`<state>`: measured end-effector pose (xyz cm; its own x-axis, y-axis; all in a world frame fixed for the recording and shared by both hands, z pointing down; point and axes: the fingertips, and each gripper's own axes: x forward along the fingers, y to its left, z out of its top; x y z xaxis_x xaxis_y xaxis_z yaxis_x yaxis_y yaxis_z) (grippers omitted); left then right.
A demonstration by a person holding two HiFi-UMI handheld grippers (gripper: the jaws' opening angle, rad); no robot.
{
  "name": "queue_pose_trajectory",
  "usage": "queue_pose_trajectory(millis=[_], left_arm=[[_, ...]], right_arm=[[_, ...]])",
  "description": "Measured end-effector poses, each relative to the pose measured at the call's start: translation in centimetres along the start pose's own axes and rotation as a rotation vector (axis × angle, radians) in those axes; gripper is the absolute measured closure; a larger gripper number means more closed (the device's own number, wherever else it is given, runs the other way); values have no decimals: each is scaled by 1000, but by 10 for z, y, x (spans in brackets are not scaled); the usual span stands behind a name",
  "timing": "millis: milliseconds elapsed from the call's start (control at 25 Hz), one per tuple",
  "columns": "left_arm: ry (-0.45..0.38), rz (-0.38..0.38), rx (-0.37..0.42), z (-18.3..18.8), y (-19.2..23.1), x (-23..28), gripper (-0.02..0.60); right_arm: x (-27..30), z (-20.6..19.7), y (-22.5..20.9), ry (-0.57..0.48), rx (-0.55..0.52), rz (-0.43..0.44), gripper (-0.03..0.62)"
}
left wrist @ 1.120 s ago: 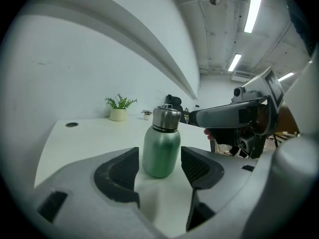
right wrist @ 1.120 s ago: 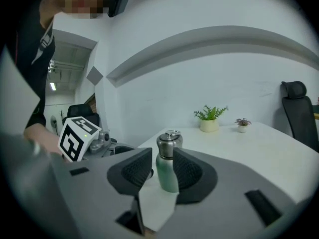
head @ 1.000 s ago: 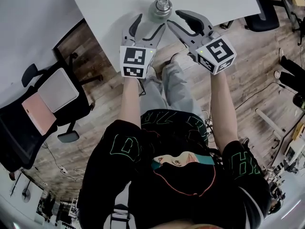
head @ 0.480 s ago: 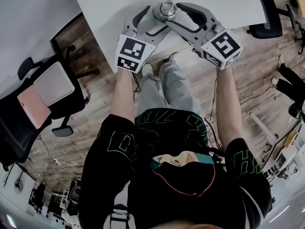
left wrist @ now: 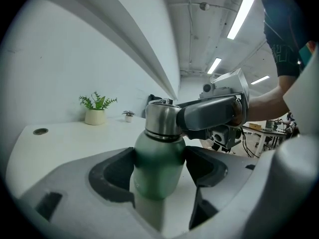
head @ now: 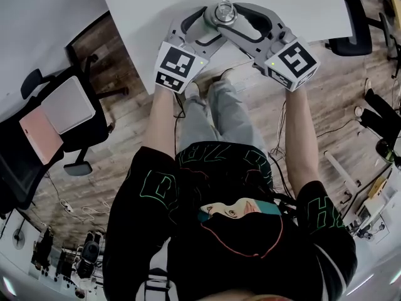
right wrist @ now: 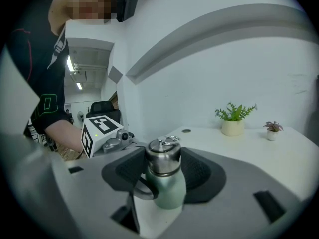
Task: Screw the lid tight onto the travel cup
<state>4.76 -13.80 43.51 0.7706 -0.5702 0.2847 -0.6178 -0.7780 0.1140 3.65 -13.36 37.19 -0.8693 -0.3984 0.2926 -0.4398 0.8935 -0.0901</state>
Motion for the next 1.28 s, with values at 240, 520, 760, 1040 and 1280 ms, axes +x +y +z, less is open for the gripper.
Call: queue_pose_trajectory(millis=[240, 520, 760, 1040, 1280], left_arm=[[-5, 6, 5, 0, -2, 3, 245], [-10, 17, -2, 3, -1, 4, 245], [-10, 21, -4, 2, -1, 3, 245], [-20, 22, -10, -1, 0, 0, 245], [-14, 10, -15, 0, -2, 2, 245]], right_arm=[[-4, -2, -2, -4, 26, -83, 365], [-6, -2, -5, -3, 66, -278, 365], [-6, -4, -5, -22, 129, -498, 367], [-4, -7, -3, -34, 202, -712, 365], [-2, -8, 1, -32, 236, -594, 267]])
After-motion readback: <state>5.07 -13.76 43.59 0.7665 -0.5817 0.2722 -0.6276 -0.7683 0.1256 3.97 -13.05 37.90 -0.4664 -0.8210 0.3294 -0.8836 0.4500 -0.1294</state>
